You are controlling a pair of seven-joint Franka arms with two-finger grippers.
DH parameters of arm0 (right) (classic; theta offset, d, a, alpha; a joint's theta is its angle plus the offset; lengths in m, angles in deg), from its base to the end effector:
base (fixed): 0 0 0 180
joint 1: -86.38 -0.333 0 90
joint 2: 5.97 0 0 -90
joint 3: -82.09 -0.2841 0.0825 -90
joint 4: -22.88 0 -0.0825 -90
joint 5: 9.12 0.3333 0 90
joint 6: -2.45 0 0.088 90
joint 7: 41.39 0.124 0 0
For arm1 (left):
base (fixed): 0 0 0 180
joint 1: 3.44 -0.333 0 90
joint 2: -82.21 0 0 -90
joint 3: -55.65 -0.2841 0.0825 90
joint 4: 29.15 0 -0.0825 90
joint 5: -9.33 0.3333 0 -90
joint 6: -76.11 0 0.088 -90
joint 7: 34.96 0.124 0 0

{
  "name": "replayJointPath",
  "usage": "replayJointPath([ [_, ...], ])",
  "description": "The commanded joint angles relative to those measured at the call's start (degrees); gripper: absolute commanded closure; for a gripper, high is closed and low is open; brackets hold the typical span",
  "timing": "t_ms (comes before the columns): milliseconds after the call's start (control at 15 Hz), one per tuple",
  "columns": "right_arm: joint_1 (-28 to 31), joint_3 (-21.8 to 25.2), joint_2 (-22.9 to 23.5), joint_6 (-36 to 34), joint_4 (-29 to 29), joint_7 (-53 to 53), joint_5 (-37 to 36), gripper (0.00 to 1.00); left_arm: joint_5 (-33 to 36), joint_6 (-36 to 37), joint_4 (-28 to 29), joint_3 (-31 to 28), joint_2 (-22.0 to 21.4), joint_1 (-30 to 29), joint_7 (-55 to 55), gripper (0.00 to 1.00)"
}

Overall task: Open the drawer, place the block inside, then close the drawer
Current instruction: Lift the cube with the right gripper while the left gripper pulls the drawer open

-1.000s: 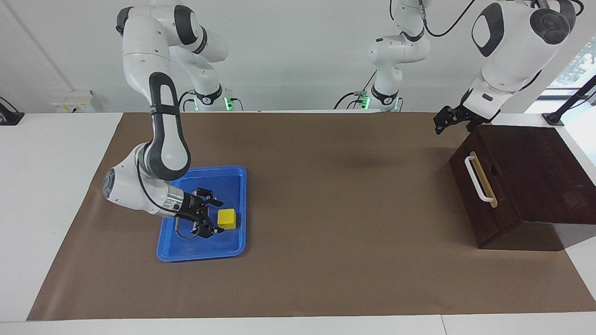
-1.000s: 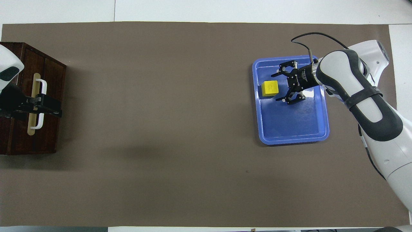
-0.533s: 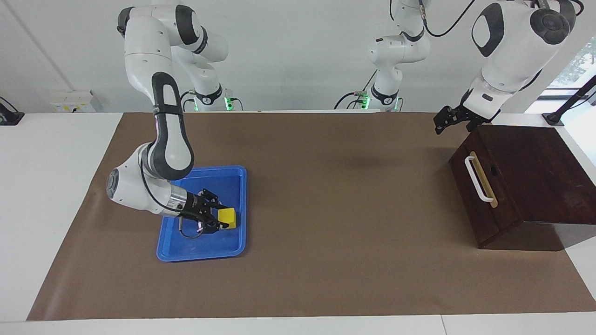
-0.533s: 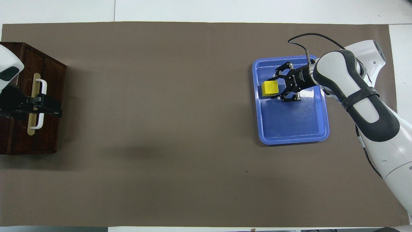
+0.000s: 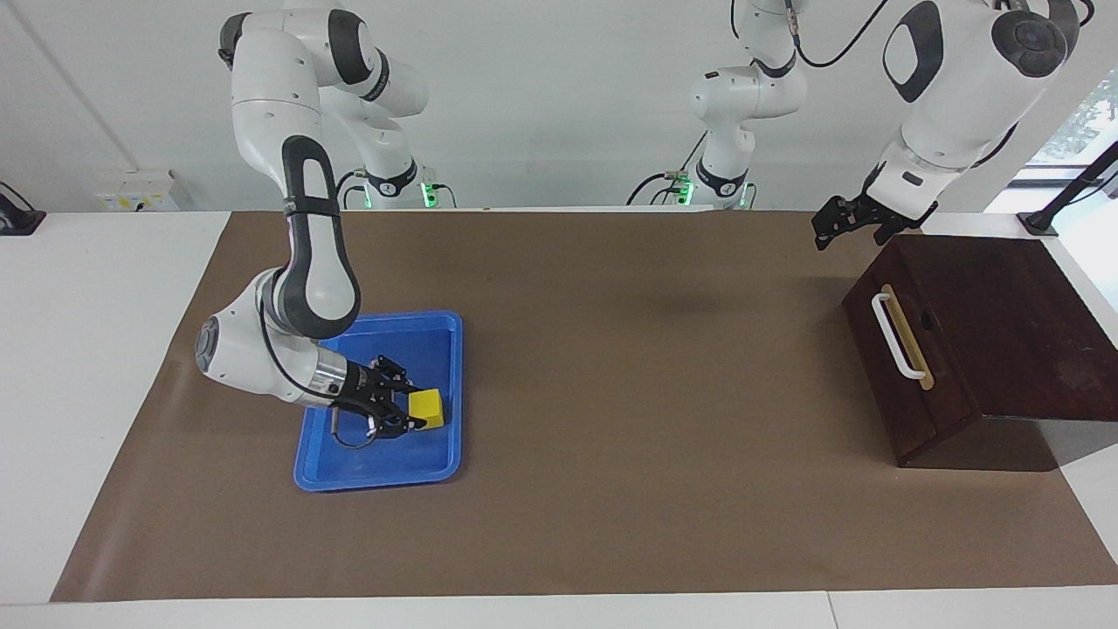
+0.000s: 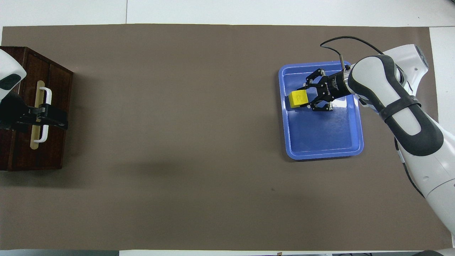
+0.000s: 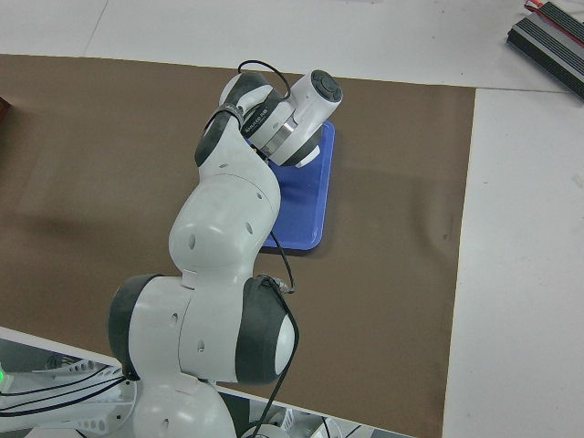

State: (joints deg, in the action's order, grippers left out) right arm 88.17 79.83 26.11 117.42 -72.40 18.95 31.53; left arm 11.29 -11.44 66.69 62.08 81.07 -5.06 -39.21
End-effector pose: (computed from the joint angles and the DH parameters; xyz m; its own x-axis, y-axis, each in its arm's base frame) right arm 0.6060 0.0517 0.2689 0.1111 -0.7825 -0.6127 -0.9903 -0.1386 -0.0026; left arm 0.4863 -0.0370 0.5396 0.9926 -0.0074 -0.1215 -0.0130 -0.9989 -0.0454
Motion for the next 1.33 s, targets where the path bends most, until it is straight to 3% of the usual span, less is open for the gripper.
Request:
replayJointPath([
  [0,0.5,-0.1,-0.2,0.3,-0.2,-1.0,1.3,1.0,6.7,-11.3,8.4,-0.5,-3.7,1.9,0.3,0.0],
  [133,0.6,-0.2,-0.2,0.0,-0.1,-0.9,1.3,1.0,12.0,-21.3,14.6,-0.5,-4.1,1.6,0.1,0.0],
  [333,0.8,-0.1,-0.3,-1.1,1.6,-0.6,1.3,1.0,19.0,-30.2,18.0,-0.5,-1.1,1.3,-4.2,0.0],
  [467,0.2,0.1,-0.5,-3.9,4.6,0.1,0.2,1.0,24.7,-32.3,18.2,-0.4,2.7,2.0,-8.1,0.0],
  [733,-2.6,0.0,-1.9,-8.4,10.4,6.2,-1.9,1.0,30.0,-39.3,20.4,-0.5,6.1,0.9,-8.1,0.0],
  [933,-7.0,0.1,-2.8,-8.4,12.7,12.2,-2.0,1.0,31.2,-43.7,21.2,-0.5,8.5,-1.2,-8.0,0.0],
  [1267,-11.4,0.2,-4.3,-7.7,13.5,19.5,-2.3,1.0,34.9,-44.6,21.2,-0.4,10.0,-1.9,-8.0,0.0],
])
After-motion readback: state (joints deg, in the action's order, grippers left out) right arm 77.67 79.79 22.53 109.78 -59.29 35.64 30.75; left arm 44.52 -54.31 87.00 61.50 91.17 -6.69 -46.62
